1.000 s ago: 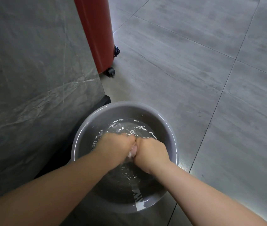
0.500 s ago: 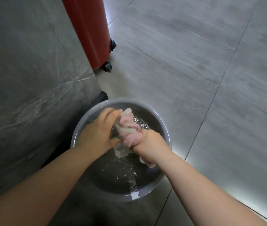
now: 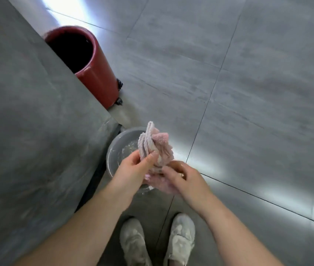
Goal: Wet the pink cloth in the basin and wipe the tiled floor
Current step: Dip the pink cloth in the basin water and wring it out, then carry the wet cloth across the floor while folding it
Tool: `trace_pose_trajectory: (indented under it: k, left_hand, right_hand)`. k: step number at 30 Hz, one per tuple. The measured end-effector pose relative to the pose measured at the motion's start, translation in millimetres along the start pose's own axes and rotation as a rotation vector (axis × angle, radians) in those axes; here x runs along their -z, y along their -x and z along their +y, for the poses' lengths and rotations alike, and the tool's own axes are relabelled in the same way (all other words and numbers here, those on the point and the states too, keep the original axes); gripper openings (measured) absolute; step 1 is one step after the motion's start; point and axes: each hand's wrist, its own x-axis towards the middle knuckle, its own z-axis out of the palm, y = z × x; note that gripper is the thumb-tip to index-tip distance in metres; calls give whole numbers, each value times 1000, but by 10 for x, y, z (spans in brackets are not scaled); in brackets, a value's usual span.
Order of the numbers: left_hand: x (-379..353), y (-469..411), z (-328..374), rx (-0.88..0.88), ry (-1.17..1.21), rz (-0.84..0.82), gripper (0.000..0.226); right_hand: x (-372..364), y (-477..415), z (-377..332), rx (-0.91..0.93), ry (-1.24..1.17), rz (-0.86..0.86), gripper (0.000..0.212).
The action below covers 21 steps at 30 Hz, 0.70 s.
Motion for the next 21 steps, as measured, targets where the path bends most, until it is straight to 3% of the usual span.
trace_pose_trajectory:
  k: [3,6,8,10,14,18,21]
  left_hand:
    - [-256,555,513,-38,-65,-199,30]
    - [-573,1026,912,-70,-99,-279,28]
    - [-801,1350,1093,-76,-122,-320,33]
    - [-1072,1705,1207,-71,-173,-407,41]
    - [-1672,2550,1139,-114,-404,-718,40]
    - [-2237,3412,716,-29,-613,-1030,31]
    - [-2596,4105,211,25,-759,-1174,15]
  right_hand:
    - [371,546,-439,-64,-316,24,33]
    - [585,1177,-955,19,-433,134,10]
    - [662,1603,-1207,64,-437,312,25]
    - [683,2049,-1354,55,-426,523,28]
    - [665,3108,-1247,-16,-499,852,13]
    - [607,4443,-914,-33,-654,1133,32]
    - [408,5369,-515,-70,-747,1349,32]
